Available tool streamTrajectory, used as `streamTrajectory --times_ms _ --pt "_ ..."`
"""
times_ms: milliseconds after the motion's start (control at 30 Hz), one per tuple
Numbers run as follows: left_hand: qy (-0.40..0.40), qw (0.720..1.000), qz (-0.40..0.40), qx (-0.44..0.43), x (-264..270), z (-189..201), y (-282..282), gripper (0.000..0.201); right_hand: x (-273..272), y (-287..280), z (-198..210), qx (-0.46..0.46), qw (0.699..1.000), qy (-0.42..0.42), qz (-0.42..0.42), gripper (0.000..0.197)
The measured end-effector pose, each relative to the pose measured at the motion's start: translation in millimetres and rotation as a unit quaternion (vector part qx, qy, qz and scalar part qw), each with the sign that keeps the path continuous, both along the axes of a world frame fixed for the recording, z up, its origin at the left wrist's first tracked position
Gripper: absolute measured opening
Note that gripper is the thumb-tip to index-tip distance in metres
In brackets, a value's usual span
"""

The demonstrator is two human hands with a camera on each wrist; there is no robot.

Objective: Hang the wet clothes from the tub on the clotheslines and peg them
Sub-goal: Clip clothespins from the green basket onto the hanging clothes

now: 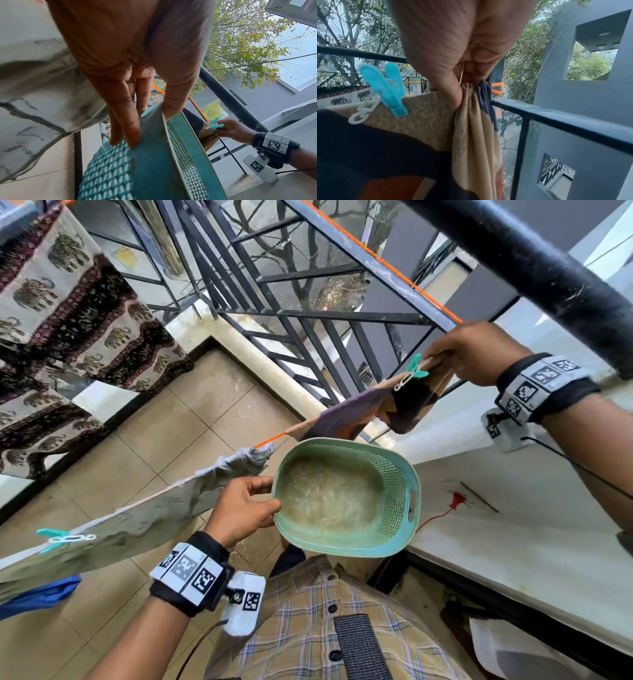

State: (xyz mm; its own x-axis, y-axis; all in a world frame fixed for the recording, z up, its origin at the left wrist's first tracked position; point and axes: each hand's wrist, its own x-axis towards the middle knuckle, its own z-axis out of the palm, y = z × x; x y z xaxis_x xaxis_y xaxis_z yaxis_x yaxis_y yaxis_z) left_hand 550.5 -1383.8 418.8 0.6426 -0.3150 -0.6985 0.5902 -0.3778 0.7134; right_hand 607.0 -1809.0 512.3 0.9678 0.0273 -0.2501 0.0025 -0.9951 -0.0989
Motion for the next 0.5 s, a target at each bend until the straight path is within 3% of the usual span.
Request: streamTrajectory --times_ms 100,200,300,367,433,500 --pt "-0.004 1.000 -0.006 -0.001 -0.7 0.4 3.4 0.038 -7.6 9.3 -3.3 0.027 0.999 -0.024 -0.002 0.047" --pt "-0.012 1.000 -0.015 -0.006 -1.9 1.8 6.1 0.038 -19.1 14.3 0.1 0.075 0.991 -0.111 -0.026 0.055" --pt "-0.009 1.000 -0.017 -0.005 -3.7 4.0 10.5 0.038 -27.0 44.8 0.5 0.114 0.974 -0.194 0.011 0.034" --pt "-0.011 1.000 -0.020 -0.004 -5.9 6.6 14.2 0.039 -27.9 81.0 -4.3 0.099 0.975 -0.180 0.082 0.021" --pt "-0.011 1.000 -0.025 -0.006 -7.7 8.7 17.3 0.042 -23.6 119.3 -10.8 0.056 0.971 -0.186 0.141 0.018" --pt "-0.009 1.000 -0.026 -0.010 -9.7 9.3 21.8 0.046 -15.2 153.4 -17.6 0.055 0.976 -0.138 0.157 0.021"
